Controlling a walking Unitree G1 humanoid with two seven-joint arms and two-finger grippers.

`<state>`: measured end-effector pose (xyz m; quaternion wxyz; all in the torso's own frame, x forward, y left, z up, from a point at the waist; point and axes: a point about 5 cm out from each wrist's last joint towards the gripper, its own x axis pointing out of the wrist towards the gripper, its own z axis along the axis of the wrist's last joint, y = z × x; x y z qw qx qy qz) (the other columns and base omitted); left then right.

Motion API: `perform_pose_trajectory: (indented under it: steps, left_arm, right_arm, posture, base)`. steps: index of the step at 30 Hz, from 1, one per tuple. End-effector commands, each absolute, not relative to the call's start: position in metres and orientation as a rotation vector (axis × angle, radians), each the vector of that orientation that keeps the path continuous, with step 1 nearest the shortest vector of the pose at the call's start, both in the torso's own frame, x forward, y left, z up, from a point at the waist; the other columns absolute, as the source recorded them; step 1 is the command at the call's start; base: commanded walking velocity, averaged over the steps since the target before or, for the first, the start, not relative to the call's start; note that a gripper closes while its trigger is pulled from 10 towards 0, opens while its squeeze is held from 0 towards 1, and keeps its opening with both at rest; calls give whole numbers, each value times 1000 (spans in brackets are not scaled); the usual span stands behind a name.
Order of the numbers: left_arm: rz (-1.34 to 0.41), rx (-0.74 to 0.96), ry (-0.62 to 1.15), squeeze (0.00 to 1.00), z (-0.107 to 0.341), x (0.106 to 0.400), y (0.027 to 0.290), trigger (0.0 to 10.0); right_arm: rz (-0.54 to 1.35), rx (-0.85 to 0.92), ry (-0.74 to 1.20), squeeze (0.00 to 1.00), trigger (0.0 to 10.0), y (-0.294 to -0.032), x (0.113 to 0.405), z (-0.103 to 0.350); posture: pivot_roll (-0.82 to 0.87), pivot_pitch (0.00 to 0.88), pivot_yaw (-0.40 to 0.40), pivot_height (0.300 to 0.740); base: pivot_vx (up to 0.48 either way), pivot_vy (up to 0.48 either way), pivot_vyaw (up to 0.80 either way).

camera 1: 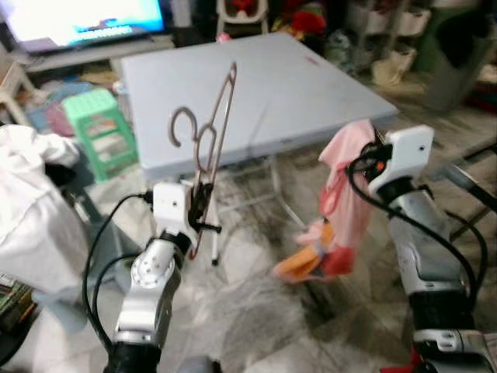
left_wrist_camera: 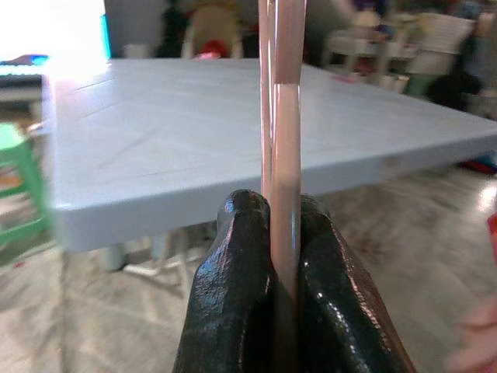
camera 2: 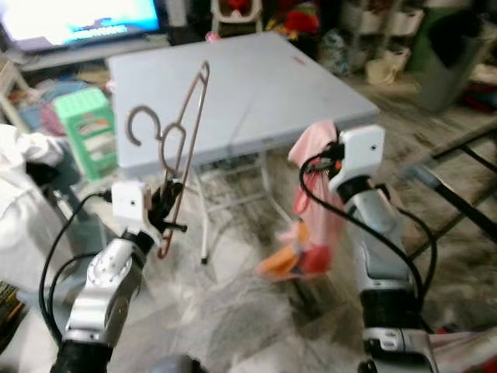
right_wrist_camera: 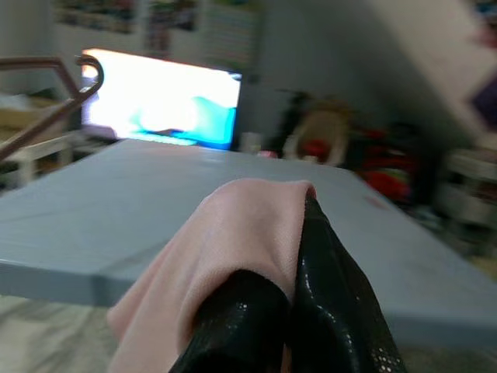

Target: Hang hanger

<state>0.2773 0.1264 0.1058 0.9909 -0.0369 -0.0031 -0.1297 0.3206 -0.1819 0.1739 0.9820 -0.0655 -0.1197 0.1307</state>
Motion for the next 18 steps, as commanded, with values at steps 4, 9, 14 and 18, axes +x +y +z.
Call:
perform_pose_trajectory:
  steps: [4, 9, 14, 18]
  left_arm:
    - [-248, -69, -19, 0, 110, 279, 129, 10000]
    - [-251, -70, -20, 0, 110, 279, 128, 10000]
    - [-252, -70, -23, 0, 112, 280, 128, 10000]
    - [-250, -70, -25, 0, 112, 281, 128, 10000]
  right_arm:
    - [290, -146, -302, 0, 10000, -176, 323, 189]
    - [287, -144, -308, 0, 10000, -176, 323, 190]
    - [288, -135, -319, 0, 10000, -174, 324, 192]
    - [303, -189, -347, 0, 10000, -172, 328, 200]
  posture:
    - [2, 0, 10, 740]
    - [2, 0, 10, 740]
    - [1, 0, 11, 740]
    - [4, 0, 13, 740]
  base:
    - [465, 0, 536]
    - [465, 0, 394]
    - [464, 0, 0]
    - [465, 0, 0]
